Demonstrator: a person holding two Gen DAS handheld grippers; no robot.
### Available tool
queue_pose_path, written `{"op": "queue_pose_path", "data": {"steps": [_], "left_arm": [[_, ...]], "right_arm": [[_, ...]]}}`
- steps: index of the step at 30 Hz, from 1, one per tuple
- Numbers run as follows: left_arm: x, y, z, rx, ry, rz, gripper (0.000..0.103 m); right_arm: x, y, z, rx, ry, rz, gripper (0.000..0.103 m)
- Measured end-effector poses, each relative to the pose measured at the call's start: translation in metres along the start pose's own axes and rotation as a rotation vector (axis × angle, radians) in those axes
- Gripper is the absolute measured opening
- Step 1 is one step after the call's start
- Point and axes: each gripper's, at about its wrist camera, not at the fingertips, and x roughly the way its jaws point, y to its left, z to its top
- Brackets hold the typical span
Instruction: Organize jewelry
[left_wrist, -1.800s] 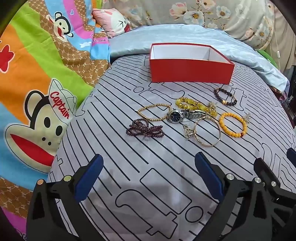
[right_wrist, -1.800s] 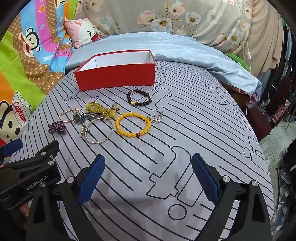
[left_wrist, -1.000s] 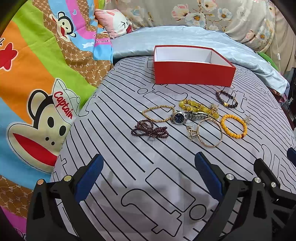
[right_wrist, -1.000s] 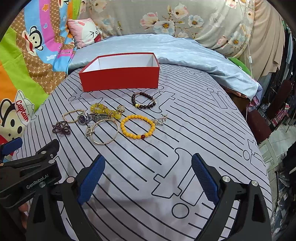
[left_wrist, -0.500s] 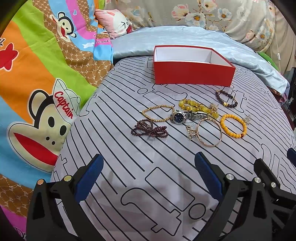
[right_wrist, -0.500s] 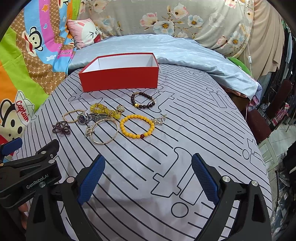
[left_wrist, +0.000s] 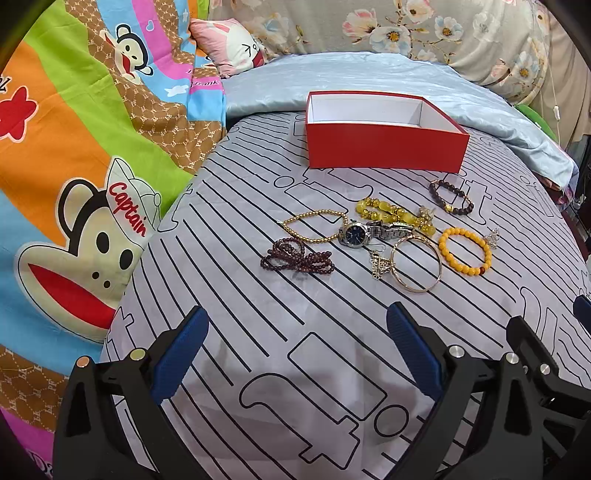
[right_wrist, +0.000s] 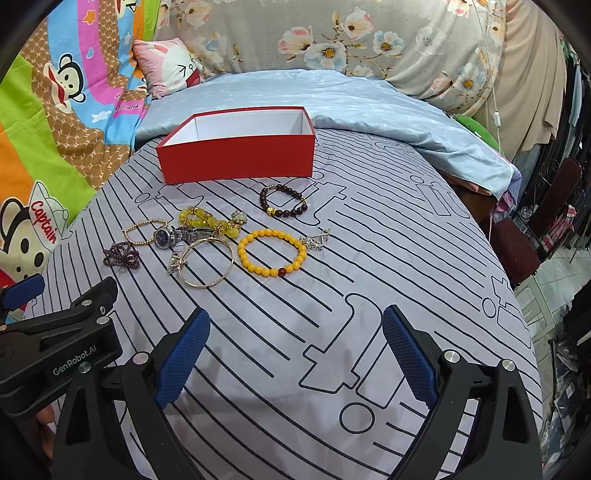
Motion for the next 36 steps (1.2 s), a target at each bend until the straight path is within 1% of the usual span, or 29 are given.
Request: {"op": "queue_pose_path", "data": {"steps": [36], "left_arm": [[0.0037, 0.0002, -0.0008, -0.005, 0.01, 0.006, 0.094]], "right_arm": [[0.0004, -0.0004, -0.001, -0.003, 0.002, -0.003, 0.092]]}}
